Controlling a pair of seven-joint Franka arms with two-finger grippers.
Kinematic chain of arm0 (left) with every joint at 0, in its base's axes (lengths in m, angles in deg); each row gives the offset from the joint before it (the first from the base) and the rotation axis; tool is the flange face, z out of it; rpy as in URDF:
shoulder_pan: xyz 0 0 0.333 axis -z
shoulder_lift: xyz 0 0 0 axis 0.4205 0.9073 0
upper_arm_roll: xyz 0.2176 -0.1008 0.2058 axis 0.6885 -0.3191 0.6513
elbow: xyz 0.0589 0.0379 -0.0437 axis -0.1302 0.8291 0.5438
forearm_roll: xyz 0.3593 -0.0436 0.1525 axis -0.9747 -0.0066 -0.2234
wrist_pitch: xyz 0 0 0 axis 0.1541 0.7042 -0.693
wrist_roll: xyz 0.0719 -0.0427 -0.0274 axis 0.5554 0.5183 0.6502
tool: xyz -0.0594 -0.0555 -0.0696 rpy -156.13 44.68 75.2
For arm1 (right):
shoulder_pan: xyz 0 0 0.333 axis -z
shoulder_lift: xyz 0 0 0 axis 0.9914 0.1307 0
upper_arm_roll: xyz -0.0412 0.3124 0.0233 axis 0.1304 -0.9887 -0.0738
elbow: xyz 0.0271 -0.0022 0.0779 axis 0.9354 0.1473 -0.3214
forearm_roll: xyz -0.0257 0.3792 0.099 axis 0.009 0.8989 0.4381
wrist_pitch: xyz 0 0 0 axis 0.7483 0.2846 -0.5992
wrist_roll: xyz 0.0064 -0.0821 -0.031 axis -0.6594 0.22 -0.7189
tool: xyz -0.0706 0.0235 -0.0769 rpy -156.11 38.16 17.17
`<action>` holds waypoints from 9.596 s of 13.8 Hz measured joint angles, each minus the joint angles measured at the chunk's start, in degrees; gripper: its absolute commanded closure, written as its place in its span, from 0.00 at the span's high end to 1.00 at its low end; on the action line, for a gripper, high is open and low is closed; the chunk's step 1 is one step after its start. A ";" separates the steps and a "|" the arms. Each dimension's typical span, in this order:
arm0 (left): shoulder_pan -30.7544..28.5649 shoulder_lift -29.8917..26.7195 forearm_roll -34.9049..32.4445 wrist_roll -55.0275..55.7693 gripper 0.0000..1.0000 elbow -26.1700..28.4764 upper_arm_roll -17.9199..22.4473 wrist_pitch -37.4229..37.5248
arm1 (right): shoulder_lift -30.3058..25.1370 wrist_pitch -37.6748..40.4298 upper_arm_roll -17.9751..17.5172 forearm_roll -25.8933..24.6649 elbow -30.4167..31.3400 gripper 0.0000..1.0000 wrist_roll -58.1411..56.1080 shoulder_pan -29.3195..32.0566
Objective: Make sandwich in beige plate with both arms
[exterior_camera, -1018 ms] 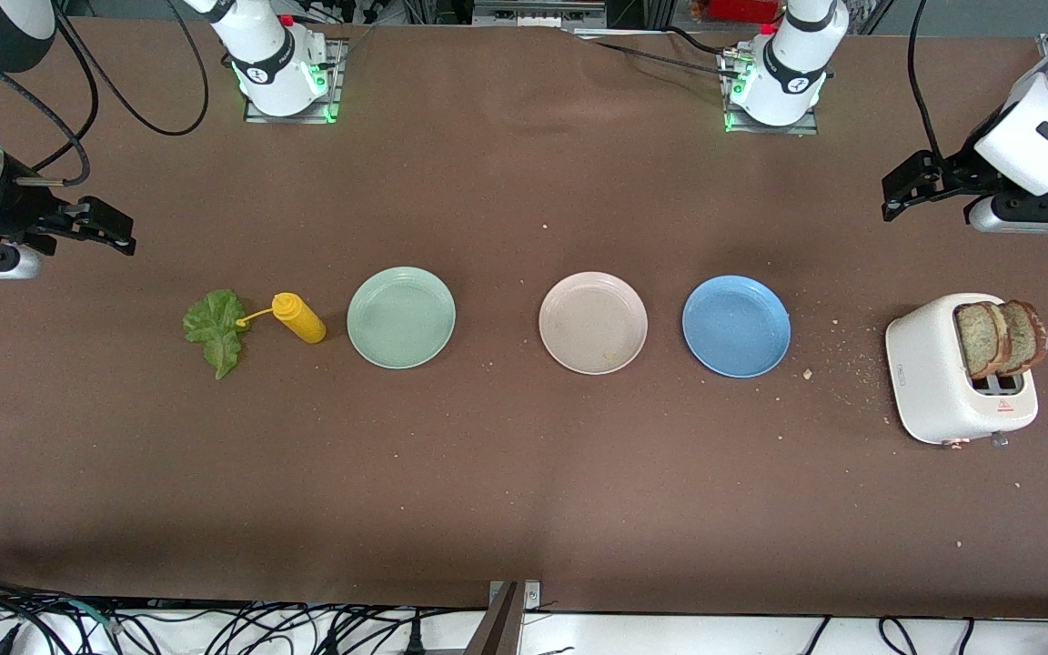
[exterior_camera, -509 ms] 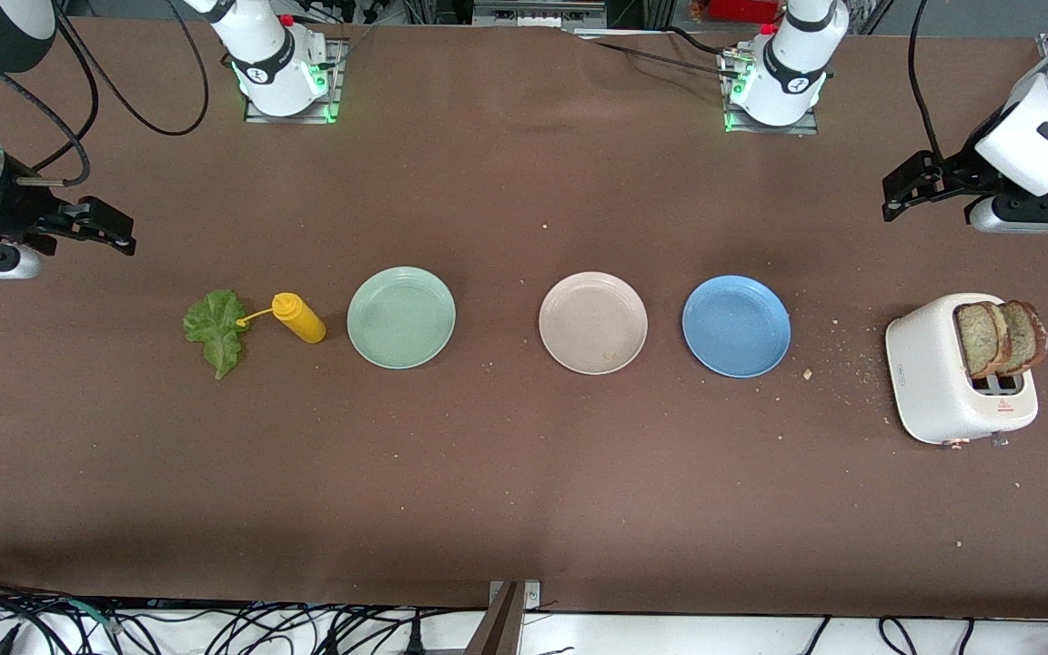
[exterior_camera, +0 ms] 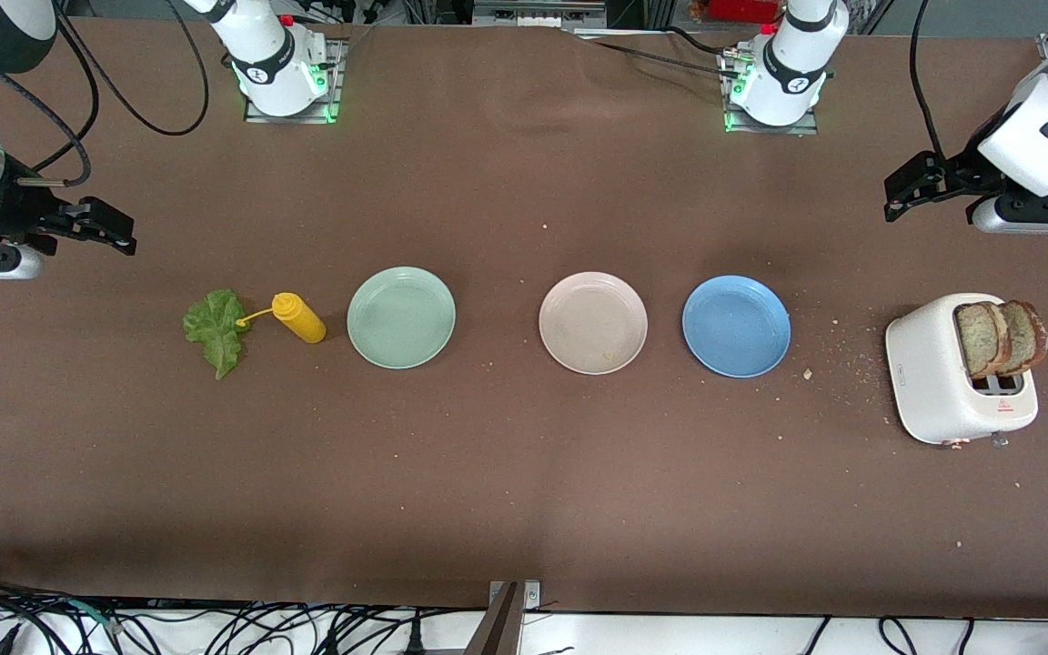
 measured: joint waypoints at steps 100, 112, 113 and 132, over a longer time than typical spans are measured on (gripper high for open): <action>-20.47 15.44 -11.65 -17.19 0.00 3.94 -1.33 -15.45 | 0.22 -0.19 -0.01 0.00 0.45 1.00 0.00 -0.04; -19.35 13.75 -2.06 -16.82 0.00 -1.97 -19.50 -0.67 | 0.22 -0.20 -0.02 0.00 0.45 1.00 0.00 -0.05; -18.31 14.70 0.22 -16.82 0.00 -1.87 -19.74 -0.52 | 0.22 -0.20 -0.02 0.00 0.45 1.00 0.00 -0.06; -1.76 39.97 40.26 -13.70 0.00 -1.69 -19.99 -18.74 | 5.29 -0.60 1.35 15.67 0.66 1.00 -38.26 4.67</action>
